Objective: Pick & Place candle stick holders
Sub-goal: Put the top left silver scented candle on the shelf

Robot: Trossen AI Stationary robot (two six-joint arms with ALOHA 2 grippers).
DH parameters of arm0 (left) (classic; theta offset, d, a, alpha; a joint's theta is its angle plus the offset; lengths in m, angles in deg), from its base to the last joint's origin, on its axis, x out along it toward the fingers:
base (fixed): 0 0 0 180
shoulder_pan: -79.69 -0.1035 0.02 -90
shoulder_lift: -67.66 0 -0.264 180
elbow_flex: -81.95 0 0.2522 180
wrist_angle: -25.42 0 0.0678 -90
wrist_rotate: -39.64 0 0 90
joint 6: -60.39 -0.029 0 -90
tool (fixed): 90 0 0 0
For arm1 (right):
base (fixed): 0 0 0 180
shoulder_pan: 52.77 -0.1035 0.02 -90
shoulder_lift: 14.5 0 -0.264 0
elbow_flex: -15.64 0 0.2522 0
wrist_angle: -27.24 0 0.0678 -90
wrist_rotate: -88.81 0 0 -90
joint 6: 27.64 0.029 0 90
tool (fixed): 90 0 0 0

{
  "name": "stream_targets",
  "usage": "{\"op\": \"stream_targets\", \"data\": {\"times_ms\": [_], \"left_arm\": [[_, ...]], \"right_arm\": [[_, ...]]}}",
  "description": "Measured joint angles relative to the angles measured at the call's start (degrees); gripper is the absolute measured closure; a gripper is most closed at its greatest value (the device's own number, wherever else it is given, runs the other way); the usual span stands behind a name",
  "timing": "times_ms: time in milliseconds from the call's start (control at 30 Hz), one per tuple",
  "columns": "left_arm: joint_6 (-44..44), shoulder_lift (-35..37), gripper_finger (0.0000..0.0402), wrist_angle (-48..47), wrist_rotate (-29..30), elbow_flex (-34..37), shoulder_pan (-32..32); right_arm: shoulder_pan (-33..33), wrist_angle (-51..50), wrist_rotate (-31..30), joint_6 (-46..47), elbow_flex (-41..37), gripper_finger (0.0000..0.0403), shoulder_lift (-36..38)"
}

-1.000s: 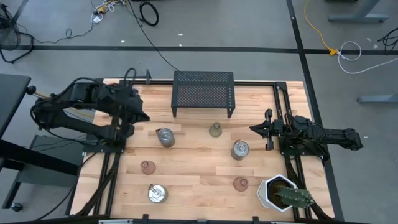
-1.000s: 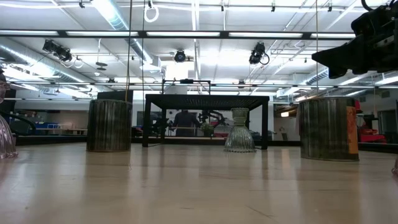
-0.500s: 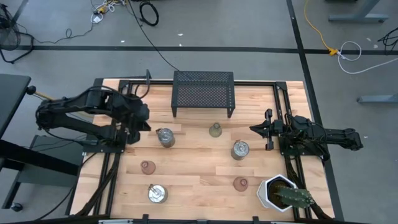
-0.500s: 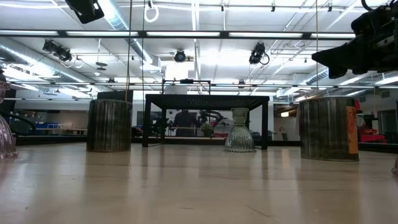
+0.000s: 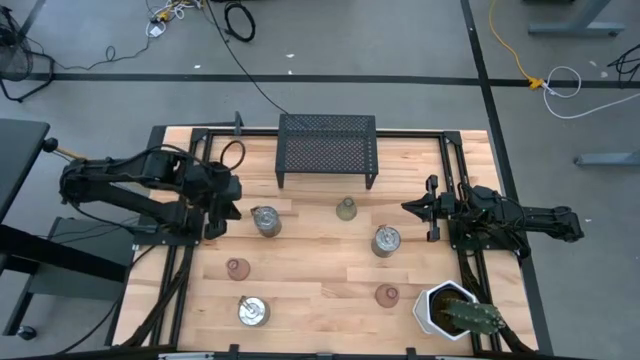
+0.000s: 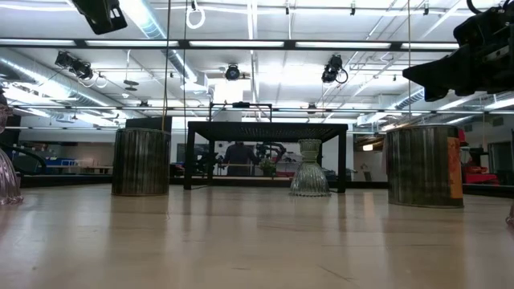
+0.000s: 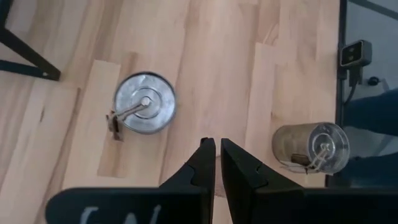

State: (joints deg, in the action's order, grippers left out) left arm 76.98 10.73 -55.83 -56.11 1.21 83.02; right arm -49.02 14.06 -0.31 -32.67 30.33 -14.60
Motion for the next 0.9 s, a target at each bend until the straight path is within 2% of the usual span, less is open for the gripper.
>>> {"op": "stream_targets", "data": {"times_ms": [367,567,900], "left_arm": [[9.4,0.0,0.0371,0.4,6.2,0.4,7.2],[16.7,0.5,0.0371,3.5,7.1,8.0,9.5],[22.5,1.1,0.0371,10.7,8.5,17.3,13.1]], "right_arm": [[0.0,0.0,0.0,0.0,0.0,0.0382,0.0],[0.0,0.0,0.0,0.0,0.0,0.0382,0.0],[0.0,0.0,0.0,0.0,0.0,0.0382,0.0]]}}
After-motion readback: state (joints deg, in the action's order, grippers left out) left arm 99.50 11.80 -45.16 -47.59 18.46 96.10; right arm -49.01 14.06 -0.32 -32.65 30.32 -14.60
